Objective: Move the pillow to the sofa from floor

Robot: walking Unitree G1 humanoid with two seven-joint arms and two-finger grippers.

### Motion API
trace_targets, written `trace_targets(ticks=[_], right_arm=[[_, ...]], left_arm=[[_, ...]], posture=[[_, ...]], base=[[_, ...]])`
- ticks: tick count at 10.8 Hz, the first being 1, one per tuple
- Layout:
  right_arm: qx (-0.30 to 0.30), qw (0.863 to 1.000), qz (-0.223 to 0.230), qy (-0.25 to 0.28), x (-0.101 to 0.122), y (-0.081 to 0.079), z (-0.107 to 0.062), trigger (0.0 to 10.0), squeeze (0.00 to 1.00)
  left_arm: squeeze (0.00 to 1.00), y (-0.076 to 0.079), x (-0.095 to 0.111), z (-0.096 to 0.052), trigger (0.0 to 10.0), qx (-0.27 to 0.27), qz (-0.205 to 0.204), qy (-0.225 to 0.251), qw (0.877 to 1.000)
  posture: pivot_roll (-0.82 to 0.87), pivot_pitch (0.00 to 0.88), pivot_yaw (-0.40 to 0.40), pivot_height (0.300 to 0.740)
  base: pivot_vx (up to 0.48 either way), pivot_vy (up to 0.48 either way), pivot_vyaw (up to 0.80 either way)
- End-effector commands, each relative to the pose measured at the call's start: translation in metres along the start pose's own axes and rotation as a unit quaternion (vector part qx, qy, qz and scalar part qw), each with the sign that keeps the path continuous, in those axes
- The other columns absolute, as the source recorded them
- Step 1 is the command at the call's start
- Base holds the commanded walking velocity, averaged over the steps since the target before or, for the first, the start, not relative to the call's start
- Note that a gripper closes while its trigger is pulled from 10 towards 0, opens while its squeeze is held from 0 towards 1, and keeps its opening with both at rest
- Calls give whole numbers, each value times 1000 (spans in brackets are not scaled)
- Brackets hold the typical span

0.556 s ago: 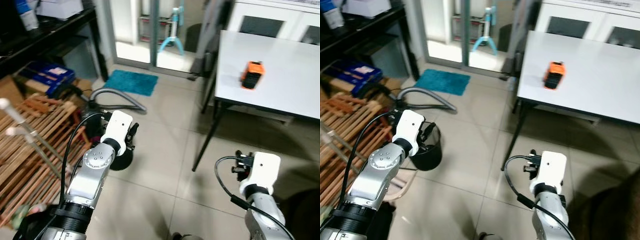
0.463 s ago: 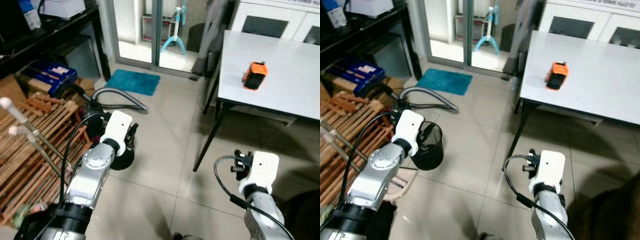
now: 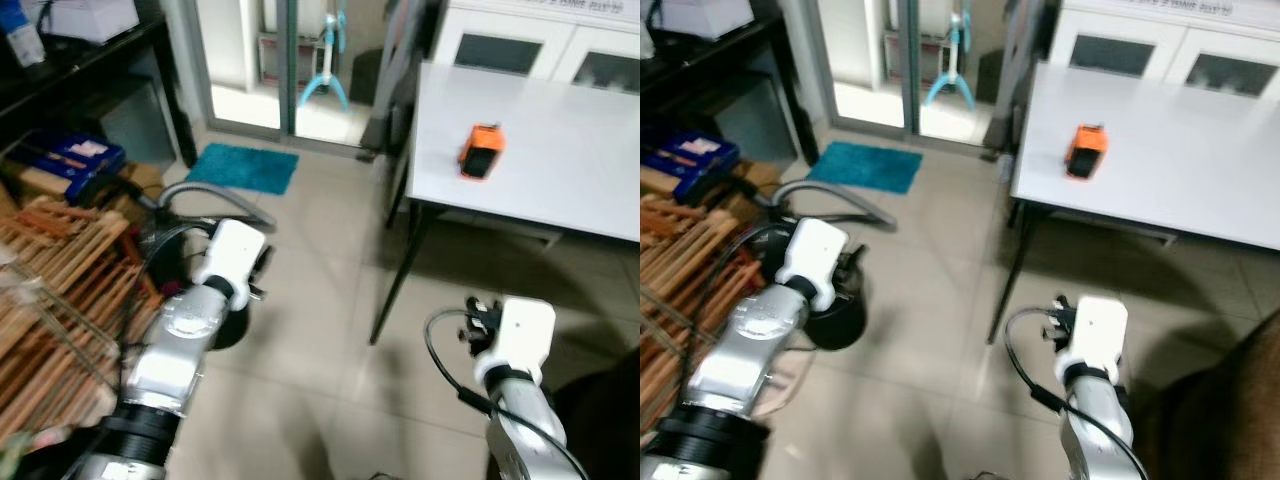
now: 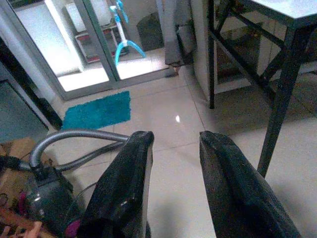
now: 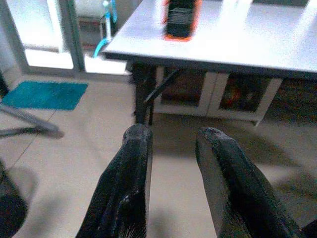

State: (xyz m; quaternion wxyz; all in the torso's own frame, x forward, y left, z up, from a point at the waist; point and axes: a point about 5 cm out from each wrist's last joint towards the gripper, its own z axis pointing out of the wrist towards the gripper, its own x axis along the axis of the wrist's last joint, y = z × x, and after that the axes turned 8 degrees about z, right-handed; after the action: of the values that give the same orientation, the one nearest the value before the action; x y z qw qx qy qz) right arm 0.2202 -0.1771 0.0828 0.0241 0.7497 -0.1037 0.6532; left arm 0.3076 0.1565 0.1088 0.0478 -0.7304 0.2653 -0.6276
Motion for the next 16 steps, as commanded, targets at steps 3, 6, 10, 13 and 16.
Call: trace_targets(ticks=[3, 6, 10, 13, 16], right_arm=[[-12, 999, -24, -18, -5, 7, -3, 10000, 0], [-25, 999, -6, -19, -4, 9, -4, 10000, 0], [-27, 999, -7, -22, -6, 8, -3, 10000, 0], [-36, 999, -6, -25, -7, 10, -6, 10000, 0], [-35, 999, -5, -26, -7, 9, -7, 10000, 0]], left_arm=[[0, 9, 0, 3, 10000, -19, 1, -1, 1000], [0, 9, 0, 3, 10000, -20, 5, 1, 1000], [0, 6, -1, 1, 10000, -18, 10, -1, 1000], [0, 9, 0, 2, 10000, -22, 12, 3, 1000], [0, 9, 2, 5, 10000, -24, 3, 6, 1000]], posture=[[3, 0, -6, 740], [8, 0, -7, 740], [16, 0, -10, 740], [9, 0, -3, 740], [7, 0, -8, 740]], base=[[0, 0, 0], [0, 0, -267], [0, 0, -200], [0, 0, -267], [0, 243, -800]])
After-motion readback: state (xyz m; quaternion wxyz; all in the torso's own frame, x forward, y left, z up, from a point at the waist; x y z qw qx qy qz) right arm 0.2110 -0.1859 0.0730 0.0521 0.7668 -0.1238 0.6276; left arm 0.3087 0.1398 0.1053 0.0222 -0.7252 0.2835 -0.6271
